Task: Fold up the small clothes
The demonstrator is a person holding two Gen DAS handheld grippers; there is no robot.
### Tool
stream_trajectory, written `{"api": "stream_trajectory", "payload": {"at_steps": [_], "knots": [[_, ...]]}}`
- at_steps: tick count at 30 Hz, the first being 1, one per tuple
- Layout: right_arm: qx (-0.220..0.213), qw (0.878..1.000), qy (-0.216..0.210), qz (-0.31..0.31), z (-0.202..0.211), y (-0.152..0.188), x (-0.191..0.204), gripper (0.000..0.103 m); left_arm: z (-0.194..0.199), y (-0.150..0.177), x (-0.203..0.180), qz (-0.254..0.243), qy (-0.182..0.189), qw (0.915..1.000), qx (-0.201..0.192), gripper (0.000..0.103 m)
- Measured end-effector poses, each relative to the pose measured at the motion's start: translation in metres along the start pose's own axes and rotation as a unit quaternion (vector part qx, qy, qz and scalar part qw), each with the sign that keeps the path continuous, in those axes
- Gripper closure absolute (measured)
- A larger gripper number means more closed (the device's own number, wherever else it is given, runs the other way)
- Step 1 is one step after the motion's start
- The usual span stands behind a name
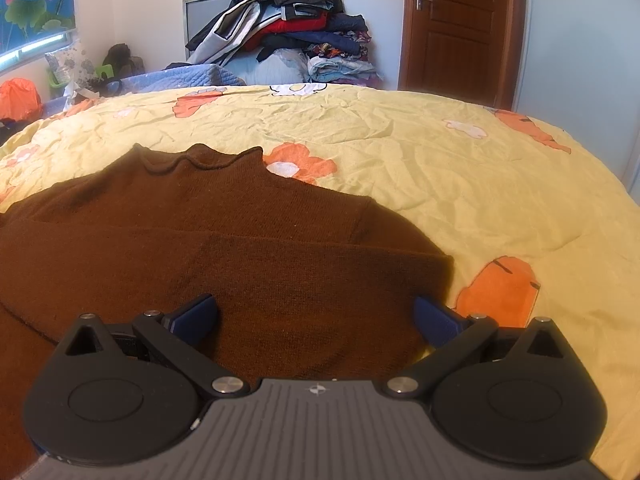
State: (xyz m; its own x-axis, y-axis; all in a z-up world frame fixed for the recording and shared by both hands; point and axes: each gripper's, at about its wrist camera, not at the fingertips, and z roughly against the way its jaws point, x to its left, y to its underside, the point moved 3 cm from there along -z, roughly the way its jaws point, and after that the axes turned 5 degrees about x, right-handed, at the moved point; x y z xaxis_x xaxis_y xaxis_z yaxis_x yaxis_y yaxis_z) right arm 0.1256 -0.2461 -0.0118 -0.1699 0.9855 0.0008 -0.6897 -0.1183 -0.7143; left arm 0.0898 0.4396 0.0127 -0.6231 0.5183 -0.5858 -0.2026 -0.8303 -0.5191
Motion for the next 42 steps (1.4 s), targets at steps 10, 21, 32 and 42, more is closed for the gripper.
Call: {"api": "stream_trajectory", "payload": {"at_steps": [10, 21, 32, 42], "knots": [[0.000, 1.000, 0.001, 0.000, -0.001, 0.000, 0.000, 0.000, -0.028, -0.001, -0.019, -0.055, -0.065, 0.9963, 0.011, 0.095], [-0.003, 1.000, -0.003, -0.006, -0.001, -0.001, -0.002, 0.000, 0.096, 0.174, -0.220, -0.361, 0.080, 0.9262, -0.073, 0.098], [-0.010, 0.999, -0.020, -0.024, 0.004, 0.001, -0.006, 0.000, 0.129, 0.379, -0.223, -0.522, 0.160, 0.8321, 0.098, 0.068], [0.014, 0.972, -0.191, -0.138, 0.036, -0.026, 0.029, 0.001, 0.118, 0.328, -0.137, -0.396, 0.091, 0.9104, 0.079, 0.003]]}}
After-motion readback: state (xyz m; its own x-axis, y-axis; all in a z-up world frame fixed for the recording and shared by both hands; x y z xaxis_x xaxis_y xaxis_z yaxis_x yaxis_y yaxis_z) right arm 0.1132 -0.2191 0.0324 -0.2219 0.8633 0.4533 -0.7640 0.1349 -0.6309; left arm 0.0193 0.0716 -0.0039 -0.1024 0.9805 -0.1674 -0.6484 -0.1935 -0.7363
